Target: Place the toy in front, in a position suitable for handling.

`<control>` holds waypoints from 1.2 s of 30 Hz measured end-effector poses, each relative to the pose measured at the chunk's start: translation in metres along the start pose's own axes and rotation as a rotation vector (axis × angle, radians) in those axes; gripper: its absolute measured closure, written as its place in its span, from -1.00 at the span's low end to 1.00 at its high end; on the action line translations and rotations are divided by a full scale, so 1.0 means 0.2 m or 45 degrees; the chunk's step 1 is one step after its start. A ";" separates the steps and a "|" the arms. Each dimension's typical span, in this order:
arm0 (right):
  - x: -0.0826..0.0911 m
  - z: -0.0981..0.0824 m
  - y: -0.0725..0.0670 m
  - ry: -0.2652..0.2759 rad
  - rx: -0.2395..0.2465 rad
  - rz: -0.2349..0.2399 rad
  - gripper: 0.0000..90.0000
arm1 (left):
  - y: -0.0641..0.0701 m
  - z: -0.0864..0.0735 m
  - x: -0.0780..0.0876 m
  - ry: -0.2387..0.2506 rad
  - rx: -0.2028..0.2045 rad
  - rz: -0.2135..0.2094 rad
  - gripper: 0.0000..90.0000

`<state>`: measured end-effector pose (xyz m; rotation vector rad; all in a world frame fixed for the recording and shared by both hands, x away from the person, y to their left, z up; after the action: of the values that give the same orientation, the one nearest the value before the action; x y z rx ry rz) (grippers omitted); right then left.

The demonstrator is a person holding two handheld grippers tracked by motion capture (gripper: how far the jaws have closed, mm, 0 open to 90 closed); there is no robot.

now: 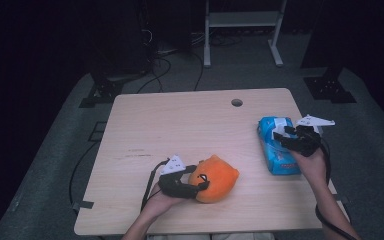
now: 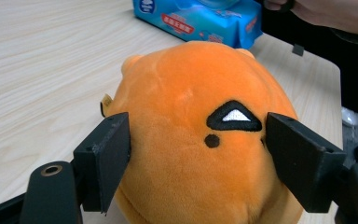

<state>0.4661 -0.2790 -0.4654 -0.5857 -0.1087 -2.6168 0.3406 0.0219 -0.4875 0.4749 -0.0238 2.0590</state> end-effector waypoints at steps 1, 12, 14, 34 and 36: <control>0.00 0.00 0.00 0.000 0.000 0.000 0.04 | 0.01 0.00 0.00 0.000 -0.008 -0.002 -0.47; 0.01 -0.08 0.08 -0.044 -0.061 -0.051 0.82 | 0.05 -0.02 -0.03 -0.006 -0.128 0.042 -0.42; 0.02 -0.08 0.08 -0.042 -0.071 -0.033 0.86 | 0.05 -0.03 -0.03 -0.008 -0.145 0.046 -0.42; 0.46 0.19 -0.37 0.213 0.075 0.322 0.92 | 0.04 -0.03 -0.03 0.011 -0.133 0.040 -0.41; 0.50 0.21 -0.49 0.222 0.109 0.399 0.92 | 0.04 -0.03 -0.03 0.010 -0.137 0.040 -0.41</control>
<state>0.3577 -0.2266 -0.3821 -0.3139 -0.0668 -2.3322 0.3351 0.0139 -0.4933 0.4017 -0.1373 2.0781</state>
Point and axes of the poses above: each handheld gripper's, and its own axes: x roughly backward along the jaws, z roughly out of its top, y roughly to its right, the point moved 10 cm from there along -x, roughly forward along the jaws, and after that the axes turned 7 degrees about y, right-handed, at the moved point
